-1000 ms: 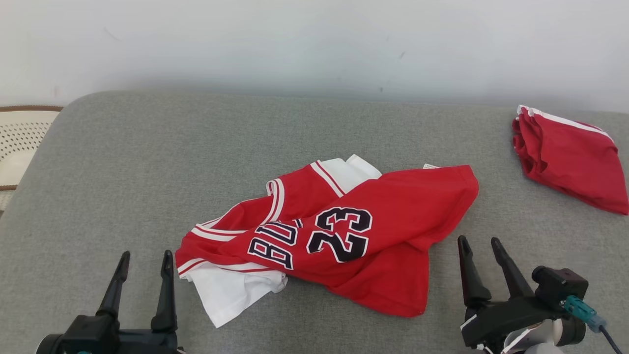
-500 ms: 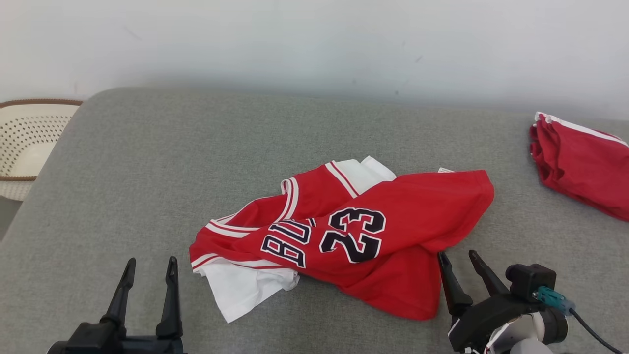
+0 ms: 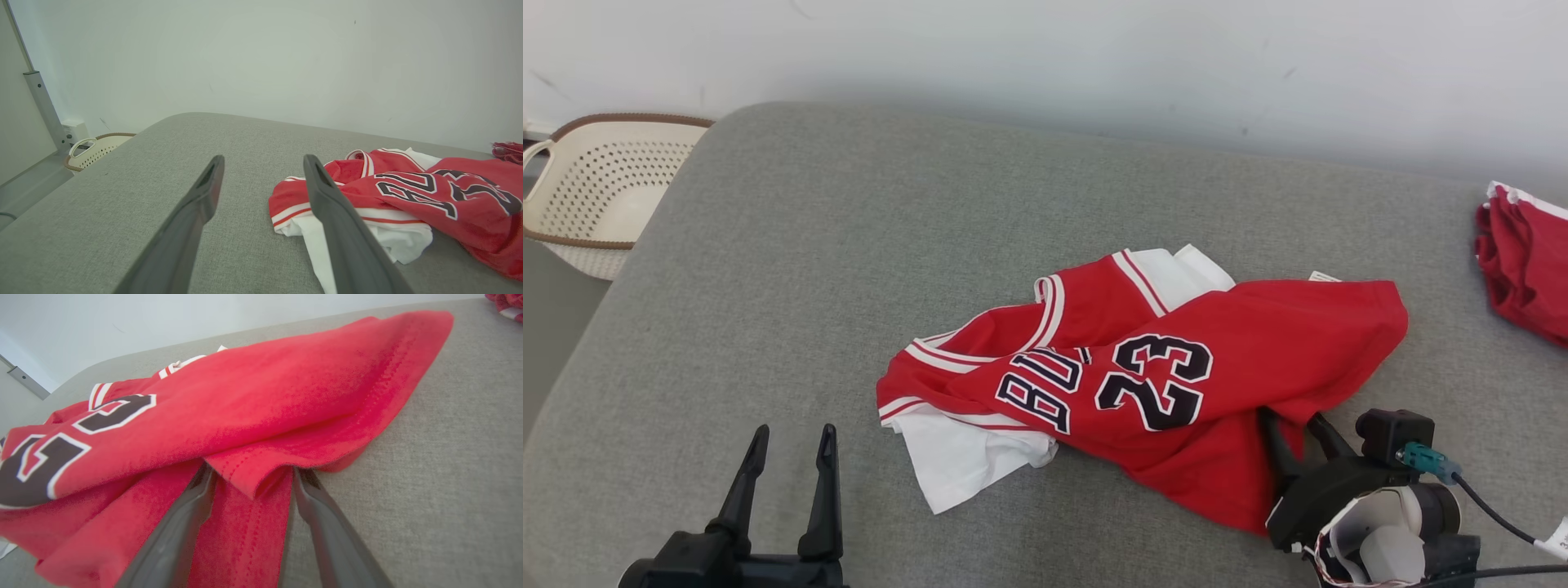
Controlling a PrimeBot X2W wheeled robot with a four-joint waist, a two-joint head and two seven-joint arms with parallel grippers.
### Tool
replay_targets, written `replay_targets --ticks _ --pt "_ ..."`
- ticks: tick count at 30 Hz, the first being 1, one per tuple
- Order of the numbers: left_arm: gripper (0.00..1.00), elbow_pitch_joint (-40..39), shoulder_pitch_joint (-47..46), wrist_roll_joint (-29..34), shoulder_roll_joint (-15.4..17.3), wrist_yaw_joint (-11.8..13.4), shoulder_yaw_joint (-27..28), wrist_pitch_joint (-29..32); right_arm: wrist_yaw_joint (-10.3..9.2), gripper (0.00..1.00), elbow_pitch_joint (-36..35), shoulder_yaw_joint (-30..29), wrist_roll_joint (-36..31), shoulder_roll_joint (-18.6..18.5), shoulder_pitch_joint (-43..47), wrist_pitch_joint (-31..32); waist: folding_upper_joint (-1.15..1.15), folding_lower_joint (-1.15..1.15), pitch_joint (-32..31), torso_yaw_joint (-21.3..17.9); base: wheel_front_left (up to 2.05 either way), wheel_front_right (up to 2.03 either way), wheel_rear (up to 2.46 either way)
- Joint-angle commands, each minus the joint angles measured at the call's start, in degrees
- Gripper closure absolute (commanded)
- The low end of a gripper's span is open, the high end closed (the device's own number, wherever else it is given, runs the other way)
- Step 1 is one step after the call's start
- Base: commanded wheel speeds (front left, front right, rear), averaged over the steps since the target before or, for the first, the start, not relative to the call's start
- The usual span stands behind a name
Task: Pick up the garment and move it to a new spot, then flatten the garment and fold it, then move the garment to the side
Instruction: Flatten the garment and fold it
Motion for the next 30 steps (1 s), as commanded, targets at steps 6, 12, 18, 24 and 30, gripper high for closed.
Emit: replay_targets --ticks 6,12,18,24,30 --pt "0.0 0.7 -0.1 0.6 -0.5 -0.7 1.1 -0.2 -0.06 1.0 3.2 0.6 0.8 -1.5 -3.7 -3.0 0.0 0.0 0.6 1.2 0.0 0.0 0.0" --pt "0.0 1.0 0.4 0.8 -0.8 -0.8 1.4 -0.2 -0.06 1.0 1.3 0.8 1.5 -5.2 -7.9 -3.9 0.0 0.0 0.2 0.7 0.0 0.0 0.0" --pt "0.0 1.5 0.5 0.7 -0.8 -0.9 0.9 -0.2 -0.06 1.0 -2.9 1.1 2.6 -9.1 -13.2 -1.5 0.0 0.0 -0.3 0.7 0.0 0.0 0.0" --pt "0.0 2.1 -0.2 -0.8 -0.9 -0.7 -0.5 -0.2 -0.06 1.0 -3.7 1.4 3.3 -11.6 -18.8 3.9 0.0 0.0 0.0 2.6 0.0 0.0 0.0" --pt "0.0 2.5 -0.7 -1.7 -0.9 -0.4 -2.3 -0.2 -0.06 1.0 2.8 2.6 3.7 -11.9 -22.5 7.1 0.0 0.0 0.9 4.7 0.0 0.0 0.0"
